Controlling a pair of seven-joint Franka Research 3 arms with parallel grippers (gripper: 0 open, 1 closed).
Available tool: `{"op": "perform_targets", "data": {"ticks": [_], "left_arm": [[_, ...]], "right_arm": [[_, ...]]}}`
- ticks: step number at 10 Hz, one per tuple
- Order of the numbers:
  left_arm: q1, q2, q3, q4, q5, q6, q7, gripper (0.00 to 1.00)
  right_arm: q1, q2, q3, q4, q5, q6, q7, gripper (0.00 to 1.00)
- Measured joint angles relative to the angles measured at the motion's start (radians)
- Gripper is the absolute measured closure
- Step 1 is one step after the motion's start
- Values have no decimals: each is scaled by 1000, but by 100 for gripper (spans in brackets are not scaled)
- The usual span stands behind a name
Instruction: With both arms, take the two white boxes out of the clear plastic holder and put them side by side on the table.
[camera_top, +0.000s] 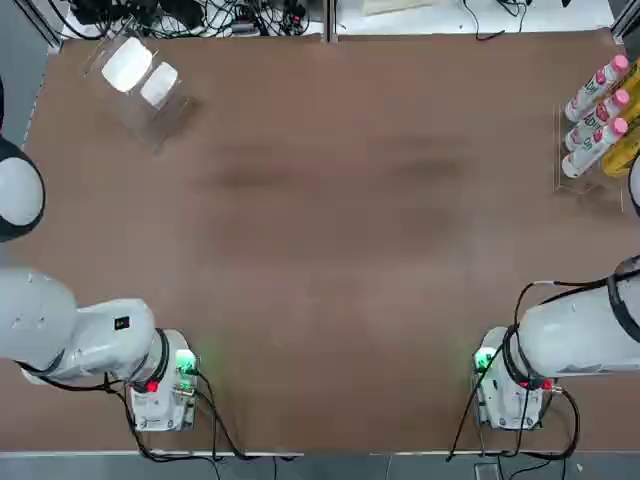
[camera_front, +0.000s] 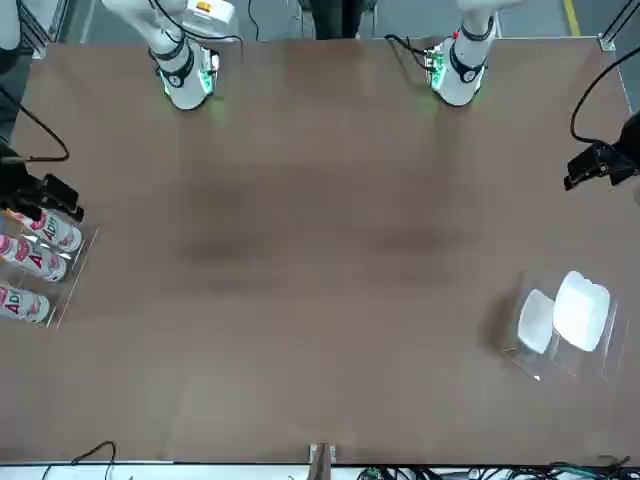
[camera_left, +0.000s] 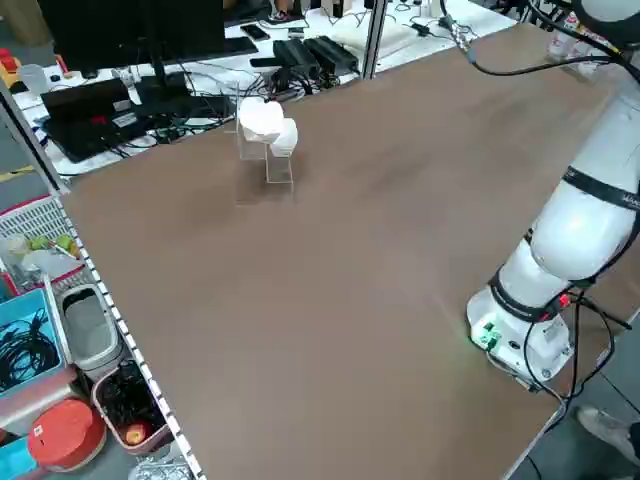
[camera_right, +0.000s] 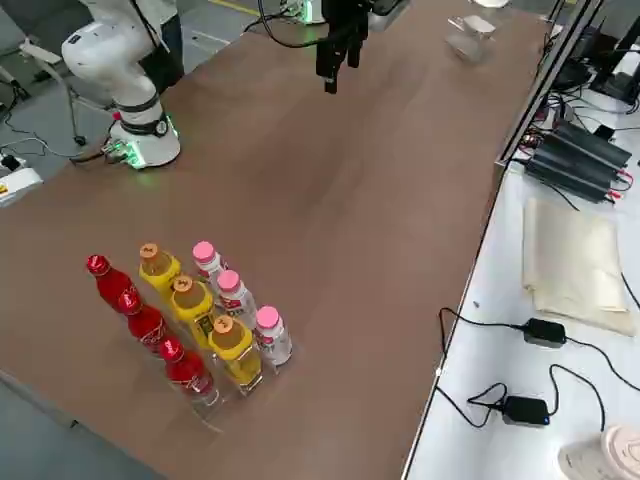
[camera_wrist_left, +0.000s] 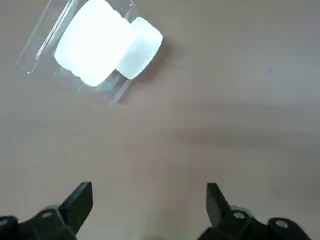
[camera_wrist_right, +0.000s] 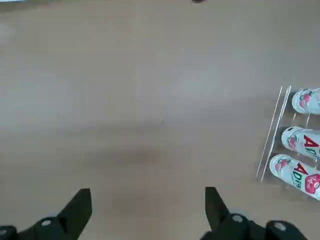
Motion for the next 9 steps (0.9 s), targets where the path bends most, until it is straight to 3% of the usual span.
{"op": "perform_targets", "data": {"ticks": [4,9], "left_arm": [[-3,10,-1,-3,0,1,31,0],[-17,138,-20,-10,77,140,134,1]], "right_arm": [[0,1,-1,0,0,0,-32,0],[0,4,-1,-1,0,0,-34,0]]}}
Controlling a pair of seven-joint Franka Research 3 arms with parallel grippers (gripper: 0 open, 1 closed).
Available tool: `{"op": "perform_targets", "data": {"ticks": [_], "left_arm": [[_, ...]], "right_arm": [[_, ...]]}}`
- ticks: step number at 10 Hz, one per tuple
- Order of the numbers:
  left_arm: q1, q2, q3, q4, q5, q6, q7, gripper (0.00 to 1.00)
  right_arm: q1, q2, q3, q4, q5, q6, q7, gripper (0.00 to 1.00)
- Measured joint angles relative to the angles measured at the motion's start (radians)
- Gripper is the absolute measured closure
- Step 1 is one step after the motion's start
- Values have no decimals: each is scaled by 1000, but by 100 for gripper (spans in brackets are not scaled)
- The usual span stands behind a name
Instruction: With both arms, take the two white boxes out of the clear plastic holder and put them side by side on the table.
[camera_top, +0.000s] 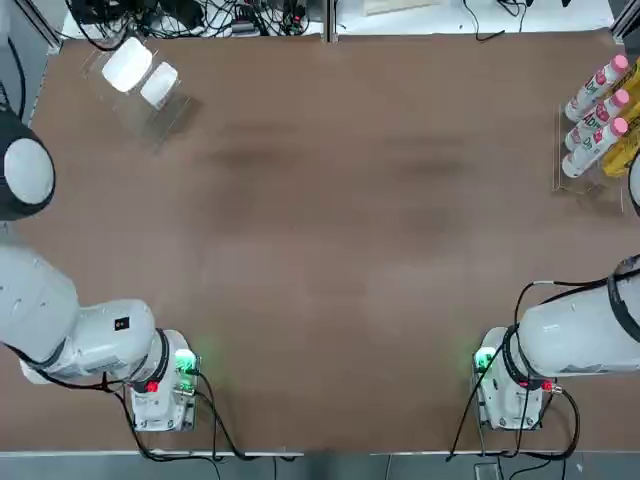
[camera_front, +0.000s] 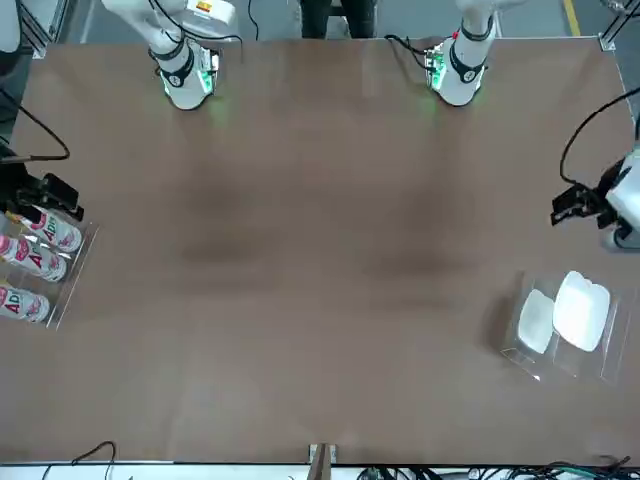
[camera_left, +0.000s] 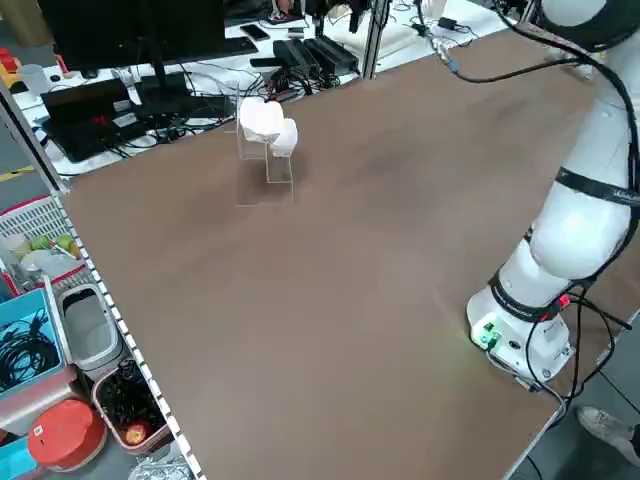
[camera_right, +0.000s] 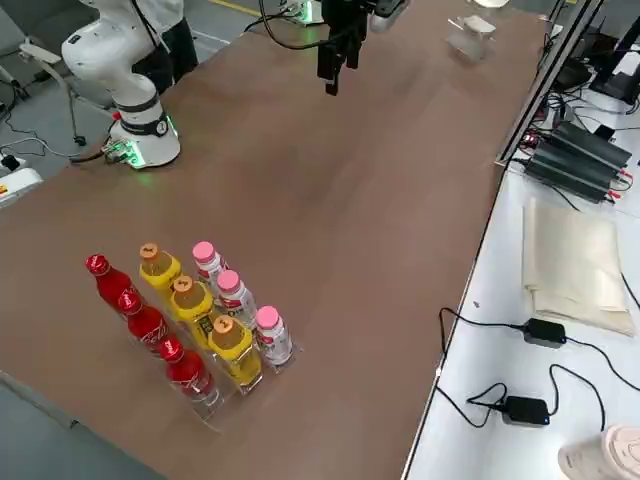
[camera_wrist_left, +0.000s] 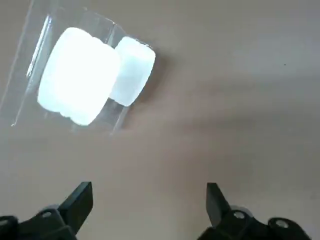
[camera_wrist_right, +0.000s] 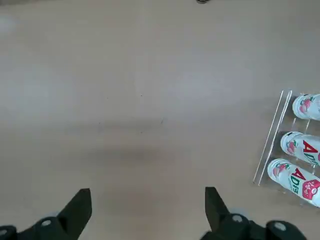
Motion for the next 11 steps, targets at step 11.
{"op": "perform_targets", "data": {"ticks": [11], "left_arm": [[9,180,-1,-203,406,313,293,15]], "right_arm": [[1,2,1,-1,0,0,-1,0]]}}
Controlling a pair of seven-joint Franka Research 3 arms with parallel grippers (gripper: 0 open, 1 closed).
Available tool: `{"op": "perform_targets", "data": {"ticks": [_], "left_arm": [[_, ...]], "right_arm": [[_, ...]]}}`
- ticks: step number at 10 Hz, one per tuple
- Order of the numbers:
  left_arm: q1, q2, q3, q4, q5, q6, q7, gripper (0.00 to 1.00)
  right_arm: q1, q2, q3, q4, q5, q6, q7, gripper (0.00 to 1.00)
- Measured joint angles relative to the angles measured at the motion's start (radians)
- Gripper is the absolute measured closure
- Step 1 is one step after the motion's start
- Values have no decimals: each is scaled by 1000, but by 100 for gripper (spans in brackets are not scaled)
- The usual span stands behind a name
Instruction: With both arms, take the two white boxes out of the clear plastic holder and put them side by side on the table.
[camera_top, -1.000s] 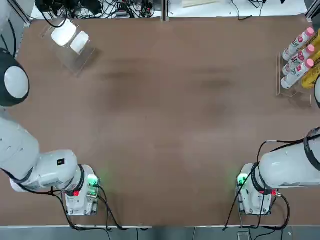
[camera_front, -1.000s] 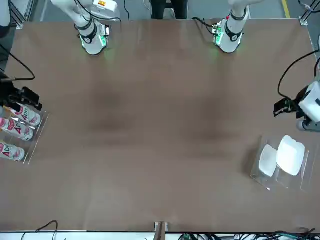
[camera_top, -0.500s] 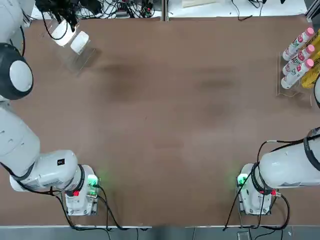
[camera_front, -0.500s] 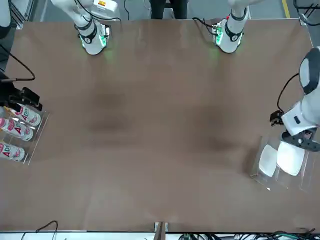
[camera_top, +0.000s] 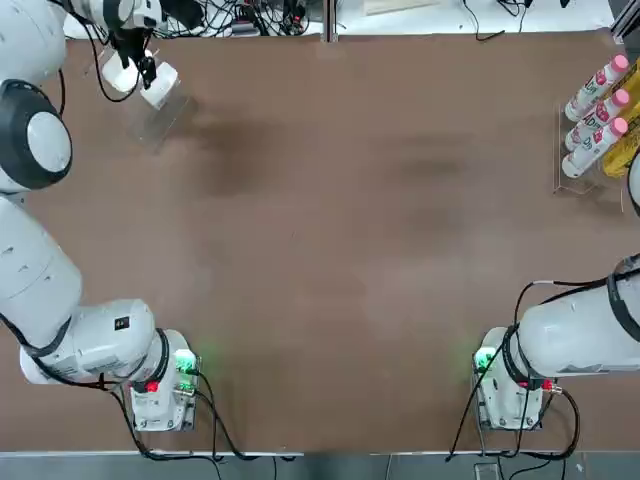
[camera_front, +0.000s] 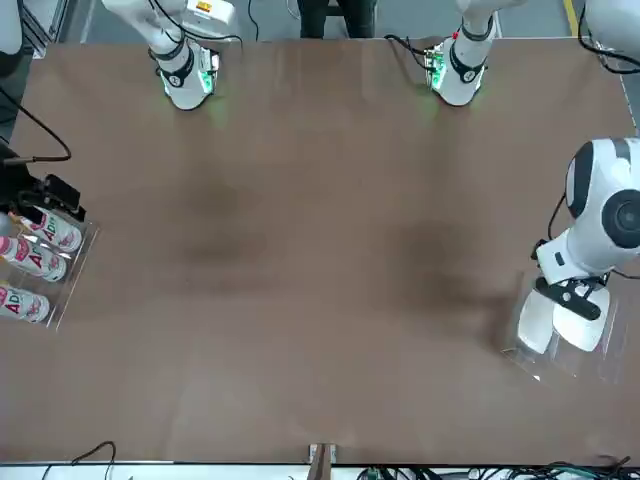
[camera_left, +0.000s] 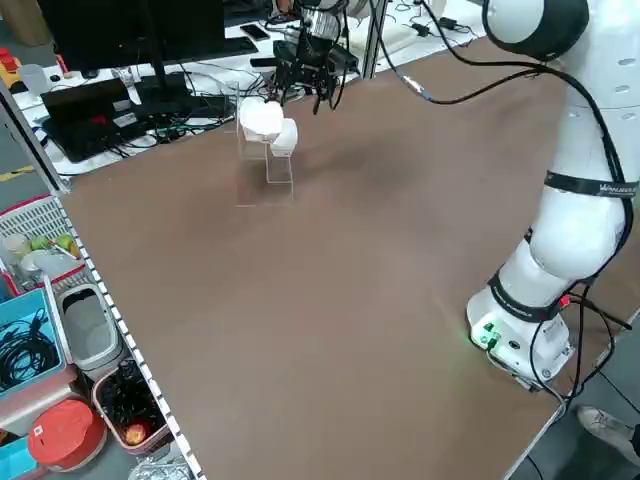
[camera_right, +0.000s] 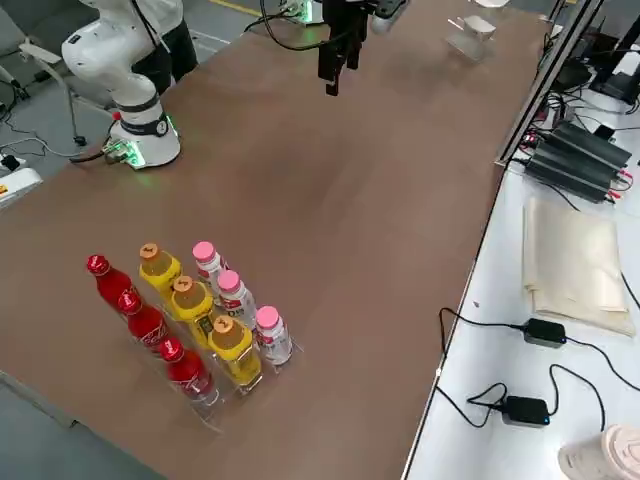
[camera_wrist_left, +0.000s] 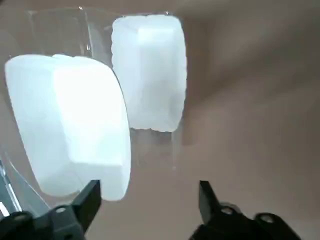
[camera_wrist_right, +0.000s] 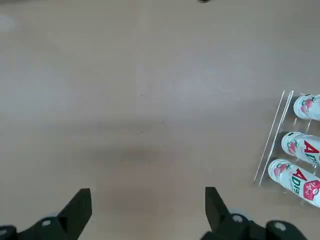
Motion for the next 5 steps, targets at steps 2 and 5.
{"op": "perform_targets", "data": {"ticks": [2,5], "left_arm": [[0,39,0,8,52,25,-5,23],[1,65,0,22,88,35,-6,30]], "right_arm": [[0,0,0,0,0,0,0,0],[0,0,0,0,0,0,0,0]]}}
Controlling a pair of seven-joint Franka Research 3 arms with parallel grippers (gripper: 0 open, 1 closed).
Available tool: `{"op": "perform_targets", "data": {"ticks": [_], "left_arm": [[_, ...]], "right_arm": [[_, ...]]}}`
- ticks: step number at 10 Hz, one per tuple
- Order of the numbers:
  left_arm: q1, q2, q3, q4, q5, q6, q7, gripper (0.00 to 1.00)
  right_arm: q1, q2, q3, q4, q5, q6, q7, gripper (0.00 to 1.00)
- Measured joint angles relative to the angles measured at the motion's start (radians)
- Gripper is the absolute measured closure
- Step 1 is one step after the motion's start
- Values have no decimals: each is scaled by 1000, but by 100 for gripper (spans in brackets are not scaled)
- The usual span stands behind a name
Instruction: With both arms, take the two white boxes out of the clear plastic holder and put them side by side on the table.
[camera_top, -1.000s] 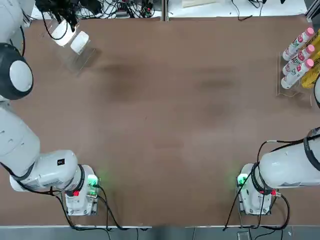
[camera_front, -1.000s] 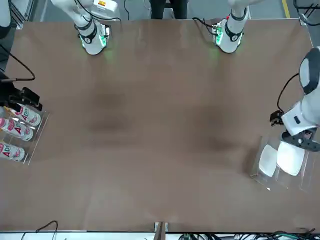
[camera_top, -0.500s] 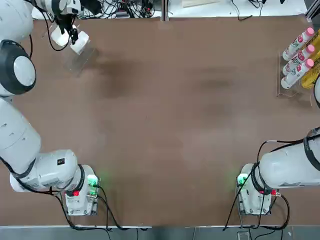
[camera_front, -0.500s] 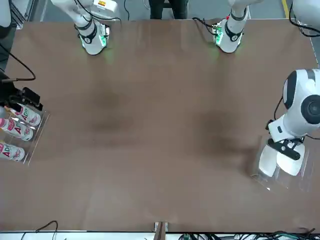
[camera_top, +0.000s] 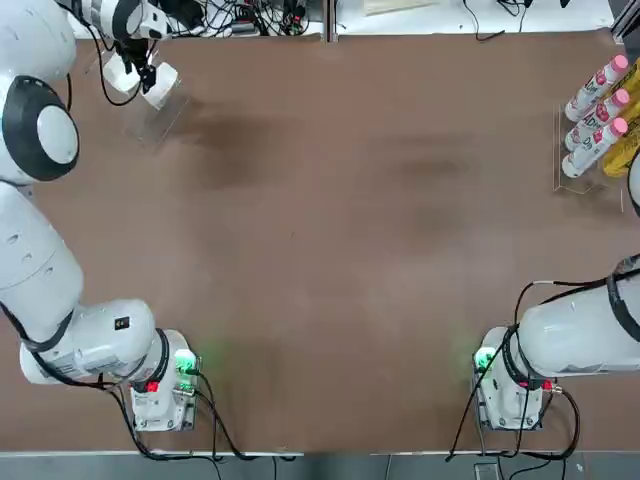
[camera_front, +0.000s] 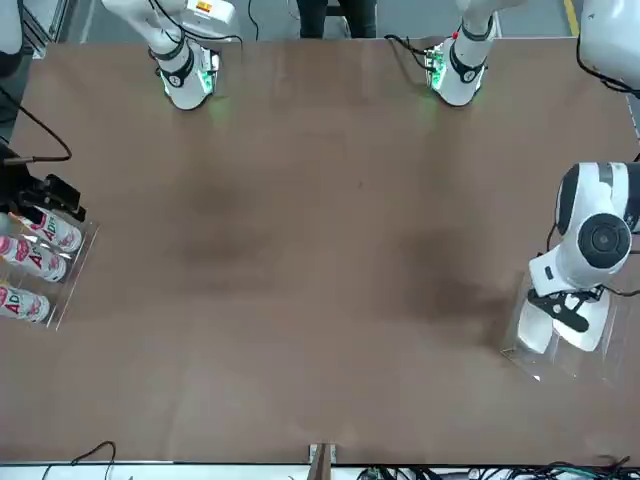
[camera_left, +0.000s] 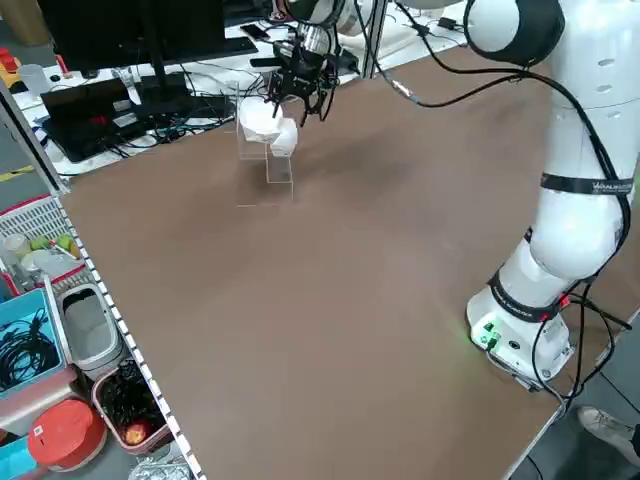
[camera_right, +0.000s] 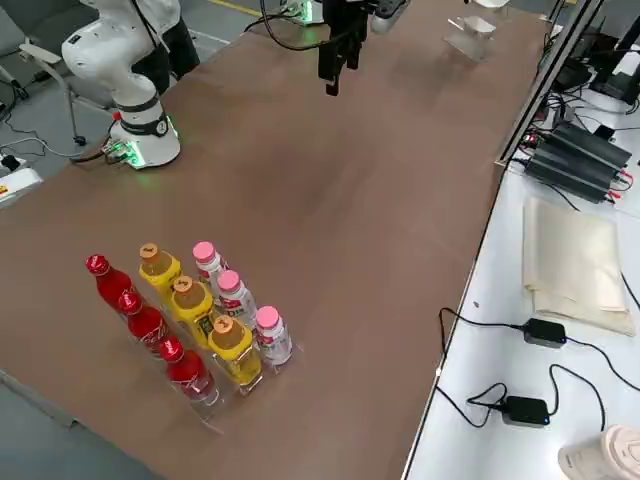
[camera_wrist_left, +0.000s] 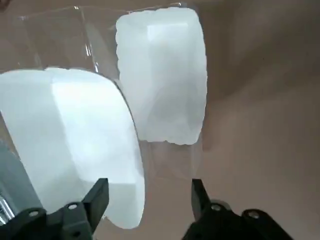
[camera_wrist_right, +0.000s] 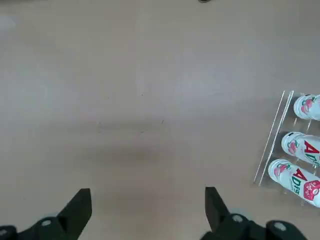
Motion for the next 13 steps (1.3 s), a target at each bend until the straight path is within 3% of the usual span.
{"op": "perform_targets", "data": {"ticks": [2,4,7,9,10,12,13], "left_arm": [[4,15,1,1,11,19,0,43],[4,27,1,2,17,24,-9,49],[5,31,2,4,21,26,-14,56],[8,31,8,7,23,26,-14,71],[12,31,8,8,25,26,-14,86],[16,30,8,13,27,26,-15,98],[17,30,7,19,27,26,-25,98]], "right_arm": [[1,0,0,0,0,0,0,0],[1,1,1,-8,1,26,0,0],[31,20,6,-147,21,228,0,0],[47,28,8,-262,46,361,-1,0],[72,28,9,-304,50,406,-3,0],[154,28,13,-357,51,444,-21,0],[201,28,14,-373,51,453,-39,0]]}}
